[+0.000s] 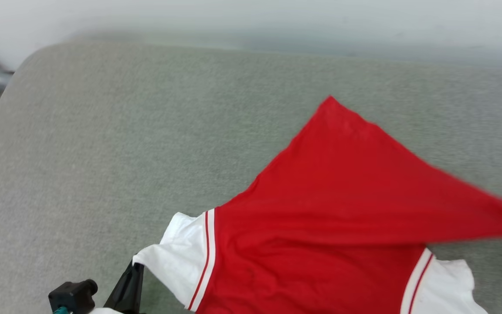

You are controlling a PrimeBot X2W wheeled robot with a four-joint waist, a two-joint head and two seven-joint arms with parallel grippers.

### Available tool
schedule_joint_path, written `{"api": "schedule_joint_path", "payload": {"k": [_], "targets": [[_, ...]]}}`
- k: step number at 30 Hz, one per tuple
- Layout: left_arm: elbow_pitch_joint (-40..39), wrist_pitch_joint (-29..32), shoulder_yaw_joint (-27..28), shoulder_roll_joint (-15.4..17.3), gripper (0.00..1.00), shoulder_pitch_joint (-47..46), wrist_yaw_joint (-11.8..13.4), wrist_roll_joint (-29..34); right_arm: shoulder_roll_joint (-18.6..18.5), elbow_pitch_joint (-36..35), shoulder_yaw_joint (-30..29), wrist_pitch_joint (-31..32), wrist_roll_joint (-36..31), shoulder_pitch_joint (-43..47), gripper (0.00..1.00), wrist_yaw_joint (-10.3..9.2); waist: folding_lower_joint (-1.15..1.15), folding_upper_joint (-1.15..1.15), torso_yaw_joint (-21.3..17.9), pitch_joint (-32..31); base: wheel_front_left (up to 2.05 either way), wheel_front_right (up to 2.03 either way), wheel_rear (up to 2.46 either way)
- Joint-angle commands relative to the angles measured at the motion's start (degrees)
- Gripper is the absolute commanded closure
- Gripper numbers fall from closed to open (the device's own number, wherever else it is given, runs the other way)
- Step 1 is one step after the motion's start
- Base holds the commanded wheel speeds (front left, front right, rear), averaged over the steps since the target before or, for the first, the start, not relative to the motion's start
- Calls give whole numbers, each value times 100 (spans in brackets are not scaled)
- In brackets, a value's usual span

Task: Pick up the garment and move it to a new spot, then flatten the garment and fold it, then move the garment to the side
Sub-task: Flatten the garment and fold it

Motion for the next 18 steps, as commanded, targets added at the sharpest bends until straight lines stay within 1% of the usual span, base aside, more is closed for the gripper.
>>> {"api": "schedule_joint_path", "payload": {"k": [1,6,10,14,18], "targets": [[-20,13,36,38,100,83,33,-21,62,-78,-86,17,23,309,100,-6,0,0,-183,-175,0,0,0],[-67,31,76,97,100,231,79,-65,310,-296,-341,89,22,1351,100,-6,0,0,-330,-279,0,0,0],[-66,28,102,126,100,301,105,-96,537,-280,-357,165,-35,2046,100,-6,0,0,-418,-307,0,0,0],[-66,44,88,153,100,307,107,-87,710,-146,-305,163,-47,2531,100,-6,0,0,-446,-271,0,0,0],[-74,57,67,164,100,199,95,-68,857,49,-200,29,-105,2803,100,-6,0,0,-425,-192,0,0,0]]}}
